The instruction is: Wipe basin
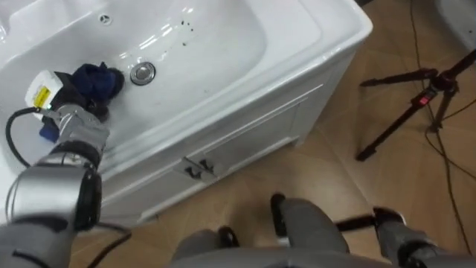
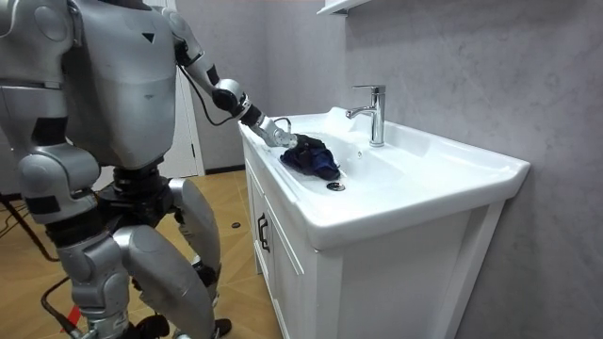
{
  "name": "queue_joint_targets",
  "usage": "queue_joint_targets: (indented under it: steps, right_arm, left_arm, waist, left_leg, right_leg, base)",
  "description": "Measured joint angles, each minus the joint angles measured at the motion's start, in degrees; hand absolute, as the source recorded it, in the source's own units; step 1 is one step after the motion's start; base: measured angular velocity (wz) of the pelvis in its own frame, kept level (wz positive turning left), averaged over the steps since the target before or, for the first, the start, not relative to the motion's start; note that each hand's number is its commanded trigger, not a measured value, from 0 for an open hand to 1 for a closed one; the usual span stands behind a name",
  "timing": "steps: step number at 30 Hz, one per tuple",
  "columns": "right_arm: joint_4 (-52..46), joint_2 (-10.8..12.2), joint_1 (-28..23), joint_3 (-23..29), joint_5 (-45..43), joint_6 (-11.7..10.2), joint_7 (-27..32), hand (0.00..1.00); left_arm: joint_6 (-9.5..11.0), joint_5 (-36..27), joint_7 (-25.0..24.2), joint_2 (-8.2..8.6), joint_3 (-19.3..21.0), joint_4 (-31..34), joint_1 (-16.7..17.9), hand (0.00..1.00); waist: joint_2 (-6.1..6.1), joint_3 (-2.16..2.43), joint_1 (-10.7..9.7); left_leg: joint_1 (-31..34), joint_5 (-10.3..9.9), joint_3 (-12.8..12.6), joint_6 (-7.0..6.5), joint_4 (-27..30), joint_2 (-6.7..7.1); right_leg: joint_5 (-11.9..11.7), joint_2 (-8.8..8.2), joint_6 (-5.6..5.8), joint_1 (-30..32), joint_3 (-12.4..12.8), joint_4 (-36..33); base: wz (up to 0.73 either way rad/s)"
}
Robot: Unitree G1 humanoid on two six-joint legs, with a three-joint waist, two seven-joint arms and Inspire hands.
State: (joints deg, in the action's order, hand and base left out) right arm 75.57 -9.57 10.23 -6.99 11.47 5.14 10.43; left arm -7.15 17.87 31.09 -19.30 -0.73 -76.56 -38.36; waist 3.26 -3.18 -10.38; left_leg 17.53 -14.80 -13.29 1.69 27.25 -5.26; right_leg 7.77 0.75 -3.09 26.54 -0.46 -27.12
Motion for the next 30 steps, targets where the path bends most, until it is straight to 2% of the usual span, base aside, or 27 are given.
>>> queue_joint_targets:
  steps: [2,4,8,11,16,18,20,23,30]
  right_arm:
    - [-0.37,0.11,1.12,-1.76,3.92,-0.54,0.34,0.00]
    - [-0.55,0.09,1.28,-3.12,6.53,-0.84,0.35,0.00]
    - [-1.26,-0.05,1.38,-5.46,9.54,-1.37,0.48,0.00]
    - [-2.08,-0.26,0.66,-7.46,10.44,-1.47,0.47,0.00]
    - [-2.74,-0.42,0.53,-8.79,15.25,-1.55,0.59,0.00]
    - [-3.50,-0.36,0.66,-8.71,15.19,-1.76,0.67,0.00]
    - [-4.24,0.01,1.45,-8.67,15.05,-2.11,0.73,0.00]
    - [-4.70,0.30,1.73,-8.51,15.06,-2.71,0.76,0.00]
    - [-6.10,0.27,1.12,-8.64,15.12,-2.67,0.46,0.00]
  left_arm:
    - [0.10,-2.76,0.92,-0.04,-0.91,-1.00,-2.94,1.00]
    - [0.15,-4.69,1.12,-0.06,-1.99,-1.13,-4.48,1.00]
    - [0.93,-9.72,2.45,-0.48,-4.85,-1.00,-6.69,1.00]
    - [1.81,-12.75,2.56,-0.66,-5.27,-1.02,-8.27,1.00]
    - [1.86,-16.05,4.24,0.18,-8.70,-1.06,-10.34,1.00]
    - [2.26,-15.96,5.32,0.84,-8.71,-1.04,-11.48,1.00]
    - [3.52,-15.88,6.19,1.42,-8.71,-0.92,-12.61,1.00]
    - [3.59,-15.88,8.26,2.66,-8.69,0.08,-14.07,1.00]
    - [4.14,-15.91,12.00,4.37,-8.70,4.32,-14.15,1.00]
  waist:
    - [-0.32,-0.27,-0.74]
    - [-0.63,-0.48,-1.29]
    - [-0.73,-0.55,-3.33]
    - [-0.90,-0.68,-5.10]
    - [-1.05,-0.80,-6.97]
    - [-1.15,-0.87,-7.33]
    - [-1.34,-1.09,-8.00]
    - [-1.26,-1.16,-8.86]
    - [-1.22,-1.18,-9.76]
  left_leg:
    - [2.76,0.11,-0.01,-0.37,1.22,-0.08]
    - [4.19,0.19,-0.11,-0.61,1.57,-0.08]
    - [7.97,-0.53,-0.83,-1.44,3.22,0.07]
    - [9.56,-0.57,-0.94,-1.67,4.09,0.14]
    - [10.15,-0.64,-1.65,-1.78,4.32,0.08]
    - [10.51,-0.67,-1.98,-1.81,4.35,0.05]
    - [10.88,-0.72,-2.42,-1.90,4.45,-0.06]
    - [11.43,-0.76,-2.65,-1.95,4.50,-0.12]
    - [11.40,-1.29,-3.99,-1.99,4.42,-0.12]
  right_leg:
    - [-0.93,-0.07,0.09,2.35,0.06,-0.26]
    - [-1.55,-0.12,0.15,3.64,0.25,-0.43]
    - [-2.47,0.05,0.52,7.32,1.21,-1.73]
    - [-3.00,-0.02,0.89,8.88,1.42,-2.34]
    - [-3.39,0.15,0.89,10.08,2.06,-2.60]
    - [-3.51,0.26,1.00,10.60,2.27,-2.59]
    - [-3.70,0.39,1.00,11.10,2.80,-2.59]
    - [-3.86,0.51,1.07,11.70,3.15,-2.45]
    - [-3.87,0.80,0.99,12.45,4.21,-2.88]
  base:
    - [0.00]
    - [0.00]
    - [-0.07]
    - [-0.01]
    - [-0.07]
    - [-0.08]
    - [-0.08]
    - [-0.03]
    - [-0.09]
